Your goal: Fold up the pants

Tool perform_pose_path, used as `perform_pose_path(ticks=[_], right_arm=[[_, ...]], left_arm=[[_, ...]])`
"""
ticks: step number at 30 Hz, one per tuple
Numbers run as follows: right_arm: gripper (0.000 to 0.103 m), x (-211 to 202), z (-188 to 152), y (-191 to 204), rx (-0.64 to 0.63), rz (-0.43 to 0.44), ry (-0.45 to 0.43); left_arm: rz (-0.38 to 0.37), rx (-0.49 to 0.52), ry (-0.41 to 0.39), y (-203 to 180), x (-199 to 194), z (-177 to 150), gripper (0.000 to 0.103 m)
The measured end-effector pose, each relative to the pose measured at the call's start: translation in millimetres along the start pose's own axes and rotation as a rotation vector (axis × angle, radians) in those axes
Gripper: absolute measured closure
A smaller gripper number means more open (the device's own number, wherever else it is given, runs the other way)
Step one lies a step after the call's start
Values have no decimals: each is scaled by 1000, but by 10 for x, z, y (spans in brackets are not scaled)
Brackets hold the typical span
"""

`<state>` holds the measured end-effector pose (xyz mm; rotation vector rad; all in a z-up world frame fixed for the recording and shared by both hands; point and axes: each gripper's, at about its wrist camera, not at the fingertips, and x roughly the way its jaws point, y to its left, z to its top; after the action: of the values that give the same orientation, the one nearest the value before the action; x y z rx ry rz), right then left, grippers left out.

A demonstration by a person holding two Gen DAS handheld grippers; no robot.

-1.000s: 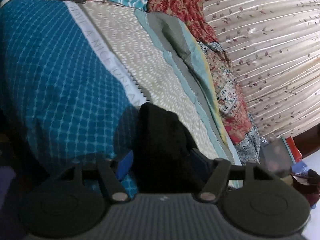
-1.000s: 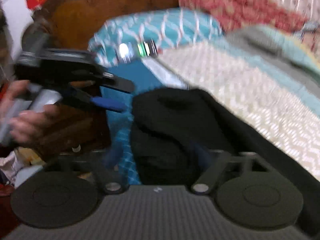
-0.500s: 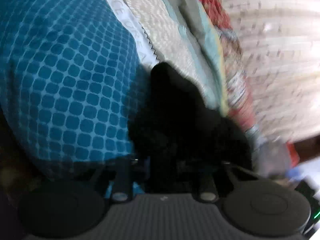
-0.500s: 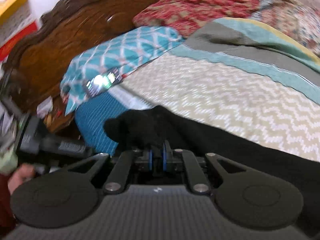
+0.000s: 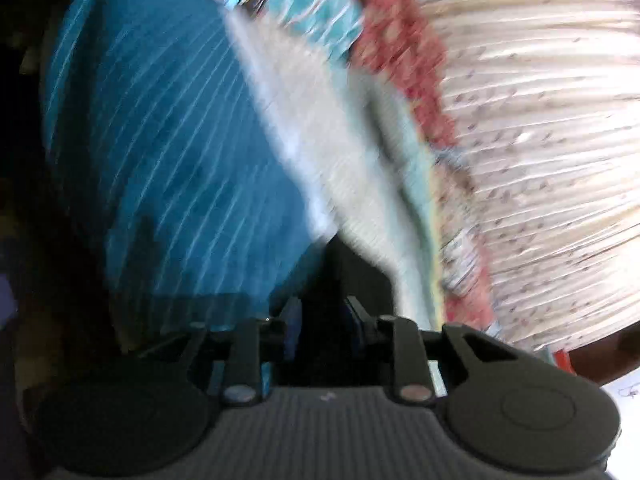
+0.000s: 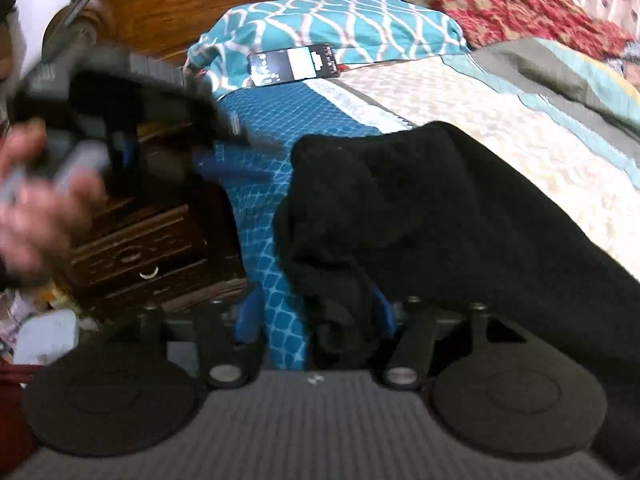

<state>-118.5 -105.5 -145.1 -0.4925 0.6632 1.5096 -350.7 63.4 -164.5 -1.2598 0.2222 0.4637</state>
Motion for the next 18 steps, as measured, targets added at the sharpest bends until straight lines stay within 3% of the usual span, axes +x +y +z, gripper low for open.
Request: perform_pose_path(ticks=[4,7,9,10,11,13,14,15,16,18], right_arm=[[43,-178,89,1,0,-12,-61],[44,-482,120,-145,100,-33,-156],[58,-626,89,-284,193,-36,-182],[72,-657,63,-355,244,-29,-178],[81,-648,27,-417,292,-17,-159],[86,-504,-91,-518,384,-9,-74],[87,-374,-173,-548,421,-5,-8],[88,-224,-265,-563,447,-1,57],[89,-177,-320,-563,451,-17,14],[89,-154,-271,-521,426,-27,15]], left_arm=[[-106,163,31,-531,68,48,80],[-160,264,106,-770,313,-45,80],[-153,312,159,-896,510,-158,80],[-147,336,179,-921,583,-202,80],[-113,373,196,-947,662,-265,80],[15,475,203,-956,739,-393,80],[116,529,209,-930,781,-464,84],[202,554,218,-856,805,-496,97],[263,553,230,-729,833,-507,97],[218,493,238,-592,805,-471,97]])
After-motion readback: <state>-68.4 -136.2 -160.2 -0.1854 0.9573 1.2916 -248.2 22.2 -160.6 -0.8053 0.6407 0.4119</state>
